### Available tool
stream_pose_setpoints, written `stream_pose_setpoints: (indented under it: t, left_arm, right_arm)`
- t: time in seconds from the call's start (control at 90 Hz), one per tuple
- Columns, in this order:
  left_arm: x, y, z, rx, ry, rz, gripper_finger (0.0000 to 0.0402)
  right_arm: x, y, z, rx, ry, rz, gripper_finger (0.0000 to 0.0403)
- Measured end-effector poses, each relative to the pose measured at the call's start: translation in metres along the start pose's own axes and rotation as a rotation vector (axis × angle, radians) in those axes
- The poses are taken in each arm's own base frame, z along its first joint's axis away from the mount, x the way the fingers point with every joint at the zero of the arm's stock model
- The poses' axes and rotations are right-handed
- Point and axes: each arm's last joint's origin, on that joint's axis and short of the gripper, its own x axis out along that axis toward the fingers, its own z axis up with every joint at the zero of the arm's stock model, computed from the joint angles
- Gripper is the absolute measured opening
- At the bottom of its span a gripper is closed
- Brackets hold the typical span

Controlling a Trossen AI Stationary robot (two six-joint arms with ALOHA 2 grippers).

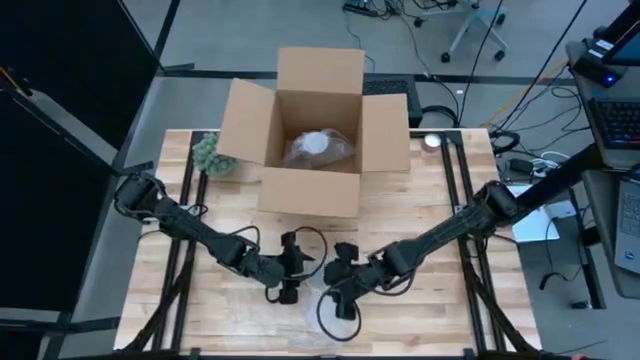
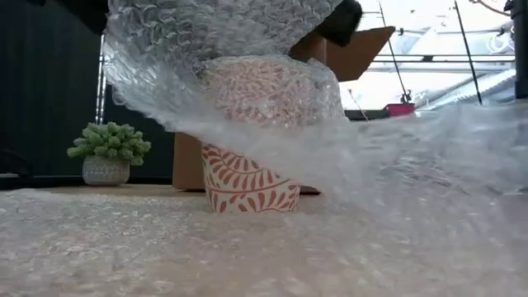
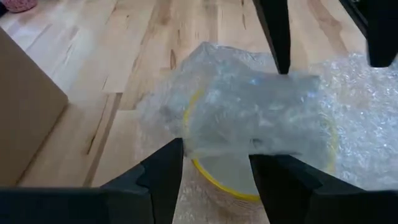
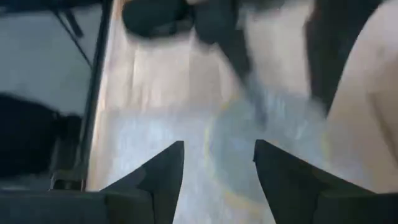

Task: Wrap mug
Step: Wrap the yellow patterned mug with bubble wrap

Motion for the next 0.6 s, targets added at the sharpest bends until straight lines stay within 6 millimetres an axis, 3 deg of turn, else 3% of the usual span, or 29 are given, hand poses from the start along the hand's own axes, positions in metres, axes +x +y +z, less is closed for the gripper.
stream_pose_setpoints:
  t: [0.367,0.489,0.6]
  left_arm:
    - [0.000,0.000,0.000,0.000,0.000,0.000,0.0173]
    - [0.000,0.000,0.000,0.000,-0.001,0.000,0.0173]
    - [0.000,0.000,0.000,0.000,-0.001,0.000,0.0173]
  right_arm:
    - [0.000,-0.005,0.004,-0.072,-0.051,-0.081,0.0180]
    - [-0.015,0.004,0.005,-0.099,-0.028,0.028,0.0180]
    - [-0.032,0.003,0.007,-0.115,-0.051,-0.048,0.0180]
